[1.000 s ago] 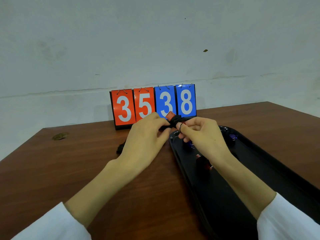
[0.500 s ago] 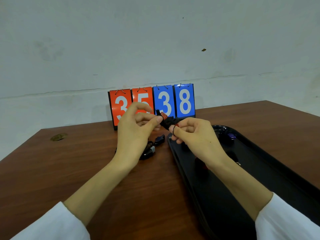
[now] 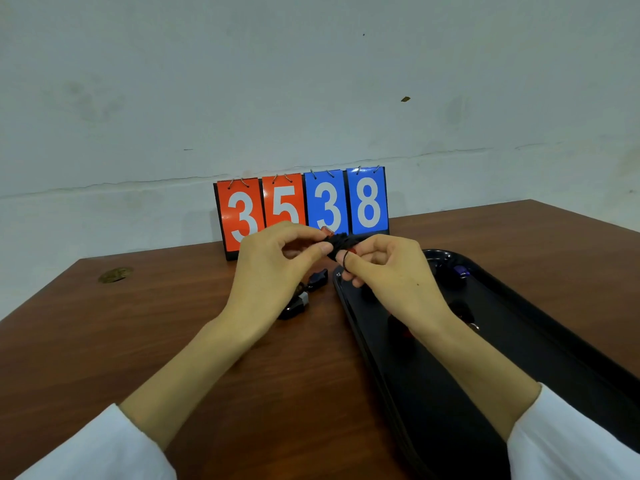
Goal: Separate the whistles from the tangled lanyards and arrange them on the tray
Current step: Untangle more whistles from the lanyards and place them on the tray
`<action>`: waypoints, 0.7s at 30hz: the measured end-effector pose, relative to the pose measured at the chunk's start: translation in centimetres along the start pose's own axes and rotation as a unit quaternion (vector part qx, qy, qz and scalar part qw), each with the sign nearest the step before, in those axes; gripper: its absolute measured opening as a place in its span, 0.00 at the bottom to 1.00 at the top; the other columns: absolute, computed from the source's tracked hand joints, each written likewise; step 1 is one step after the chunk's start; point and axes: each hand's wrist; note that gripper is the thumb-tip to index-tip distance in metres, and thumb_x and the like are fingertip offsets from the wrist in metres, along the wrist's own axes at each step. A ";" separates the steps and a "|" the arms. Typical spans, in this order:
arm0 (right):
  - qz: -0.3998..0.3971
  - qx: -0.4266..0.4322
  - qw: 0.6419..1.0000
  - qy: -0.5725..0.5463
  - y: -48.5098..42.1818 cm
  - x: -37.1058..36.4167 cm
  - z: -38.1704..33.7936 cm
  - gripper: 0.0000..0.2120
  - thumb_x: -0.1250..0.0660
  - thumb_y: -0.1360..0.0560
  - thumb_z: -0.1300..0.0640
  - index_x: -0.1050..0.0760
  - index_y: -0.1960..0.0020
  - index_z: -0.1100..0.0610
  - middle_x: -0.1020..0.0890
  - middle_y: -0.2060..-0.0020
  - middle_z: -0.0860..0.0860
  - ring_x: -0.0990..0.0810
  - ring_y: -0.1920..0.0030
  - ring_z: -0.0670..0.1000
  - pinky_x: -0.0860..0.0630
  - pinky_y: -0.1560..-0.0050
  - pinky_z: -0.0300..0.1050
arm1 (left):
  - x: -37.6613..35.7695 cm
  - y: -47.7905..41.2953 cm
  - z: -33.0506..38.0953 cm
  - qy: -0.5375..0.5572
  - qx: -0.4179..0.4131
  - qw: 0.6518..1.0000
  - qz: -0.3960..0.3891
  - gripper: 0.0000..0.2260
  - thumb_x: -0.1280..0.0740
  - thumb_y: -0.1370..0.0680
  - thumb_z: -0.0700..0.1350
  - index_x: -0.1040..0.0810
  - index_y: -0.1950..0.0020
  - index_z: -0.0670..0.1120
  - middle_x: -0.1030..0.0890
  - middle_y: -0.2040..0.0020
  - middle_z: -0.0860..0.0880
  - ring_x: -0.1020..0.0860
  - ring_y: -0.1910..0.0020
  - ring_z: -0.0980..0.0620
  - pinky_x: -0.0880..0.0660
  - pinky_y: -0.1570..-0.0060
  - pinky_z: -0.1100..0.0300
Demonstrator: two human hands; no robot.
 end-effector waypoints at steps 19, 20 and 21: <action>0.049 0.009 0.992 0.112 0.4 -1.3 0.3 0.06 0.31 0.27 0.51 0.22 0.59 0.53 0.18 0.71 0.46 0.20 0.68 0.41 0.22 0.58 0.38 | -2.4 1.7 -0.1 0.068 0.097 0.987 0.104 0.08 0.32 0.26 0.37 0.20 0.51 0.49 0.21 0.54 0.53 0.22 0.55 0.59 0.26 0.54 0.72; 0.043 -0.001 0.995 0.087 0.3 -1.1 0.3 0.06 0.31 0.27 0.52 0.22 0.59 0.54 0.18 0.71 0.46 0.20 0.69 0.41 0.22 0.58 0.38 | -2.5 1.7 0.0 0.087 0.108 0.986 0.094 0.08 0.33 0.25 0.37 0.21 0.51 0.49 0.21 0.53 0.52 0.23 0.55 0.60 0.27 0.53 0.73; 0.037 -0.011 0.997 0.062 0.2 -1.0 0.3 0.06 0.31 0.27 0.52 0.21 0.58 0.55 0.18 0.71 0.47 0.20 0.69 0.41 0.22 0.58 0.38 | -2.6 1.7 0.2 0.105 0.114 0.985 0.080 0.09 0.33 0.25 0.37 0.21 0.51 0.50 0.21 0.52 0.52 0.23 0.54 0.62 0.28 0.53 0.74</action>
Point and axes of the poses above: each hand's wrist, its own y-axis away from the middle knuckle, its own x-axis out of the back of the hand, z = x × y
